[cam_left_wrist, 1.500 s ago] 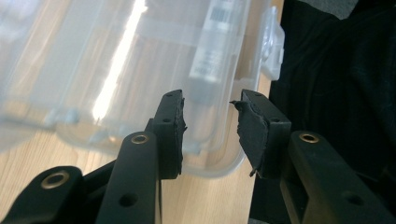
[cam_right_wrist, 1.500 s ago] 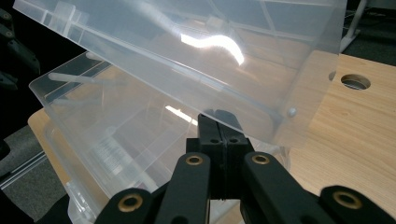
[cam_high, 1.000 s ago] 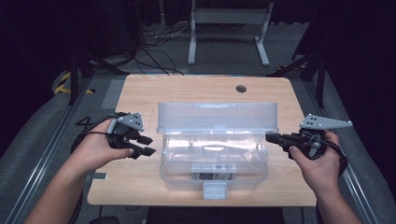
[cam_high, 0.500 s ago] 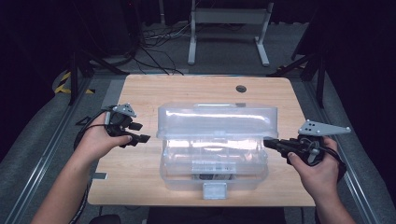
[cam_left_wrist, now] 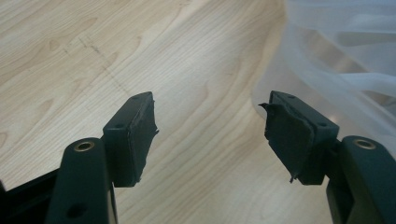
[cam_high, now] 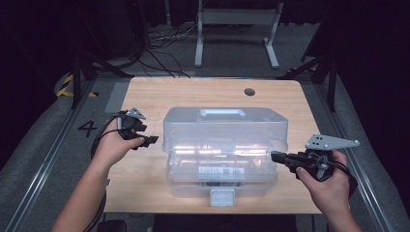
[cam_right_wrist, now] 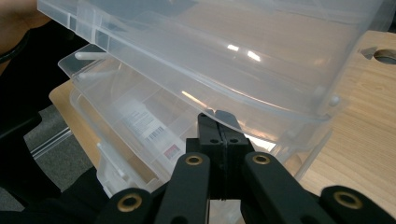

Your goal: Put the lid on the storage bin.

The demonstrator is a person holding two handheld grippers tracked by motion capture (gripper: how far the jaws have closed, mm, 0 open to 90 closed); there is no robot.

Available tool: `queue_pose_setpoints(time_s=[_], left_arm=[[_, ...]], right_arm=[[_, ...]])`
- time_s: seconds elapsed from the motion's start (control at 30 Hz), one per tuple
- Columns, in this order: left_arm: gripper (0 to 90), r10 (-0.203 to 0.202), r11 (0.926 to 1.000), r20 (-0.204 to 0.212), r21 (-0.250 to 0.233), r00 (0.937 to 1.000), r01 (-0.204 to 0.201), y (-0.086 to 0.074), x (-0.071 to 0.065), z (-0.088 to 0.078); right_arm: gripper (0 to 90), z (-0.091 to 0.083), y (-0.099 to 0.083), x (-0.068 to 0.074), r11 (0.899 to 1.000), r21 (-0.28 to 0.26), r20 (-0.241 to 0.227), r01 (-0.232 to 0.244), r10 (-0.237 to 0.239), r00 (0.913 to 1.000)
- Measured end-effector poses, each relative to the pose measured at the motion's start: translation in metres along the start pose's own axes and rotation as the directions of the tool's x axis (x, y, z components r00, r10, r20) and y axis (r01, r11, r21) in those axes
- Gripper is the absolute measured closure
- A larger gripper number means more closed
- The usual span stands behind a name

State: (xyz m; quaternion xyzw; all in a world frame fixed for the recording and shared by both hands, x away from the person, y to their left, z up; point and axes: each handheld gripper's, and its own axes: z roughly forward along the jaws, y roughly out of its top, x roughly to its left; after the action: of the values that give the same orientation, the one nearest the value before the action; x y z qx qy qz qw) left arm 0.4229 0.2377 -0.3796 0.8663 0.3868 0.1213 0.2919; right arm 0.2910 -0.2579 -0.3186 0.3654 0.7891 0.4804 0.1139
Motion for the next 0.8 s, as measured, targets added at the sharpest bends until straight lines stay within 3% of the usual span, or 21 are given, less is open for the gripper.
queue_pose_setpoints(time_s=[0.13, 0.37, 0.63, 0.8], left_arm=[[33.7, -0.005, 0.9997, -0.039, 0.024, 0.9992, 0.006, -0.002, 0.004, 0.012], [32.9, -0.037, 0.9988, -0.022, 0.032, 0.9991, 0.038, -0.009, 0.006, 0.028], [31.8, -0.058, 0.9979, -0.01, -0.029, 0.9983, 0.058, -0.017, 0.007, 0.04], [31.5, -0.063, 0.998, -0.015, -0.004, 0.9979, 0.063, -0.02, 0.005, 0.045]], right_arm=[[90.0, 0.0, -0.002, 0.002, 1.0, 0.007, 0.004, 0.002, -0.002, 1.0], [90.0, 0.001, -0.005, 0.005, 1.0, 0.026, 0.001, 0.011, -0.011, 0.9999], [90.0, 0.003, -0.009, 0.011, 0.998, 0.057, -0.015, 0.017, -0.017, 0.9998], [90.0, 0.003, -0.012, 0.014, 0.998, 0.068, -0.019, 0.017, -0.015, 0.9997]])
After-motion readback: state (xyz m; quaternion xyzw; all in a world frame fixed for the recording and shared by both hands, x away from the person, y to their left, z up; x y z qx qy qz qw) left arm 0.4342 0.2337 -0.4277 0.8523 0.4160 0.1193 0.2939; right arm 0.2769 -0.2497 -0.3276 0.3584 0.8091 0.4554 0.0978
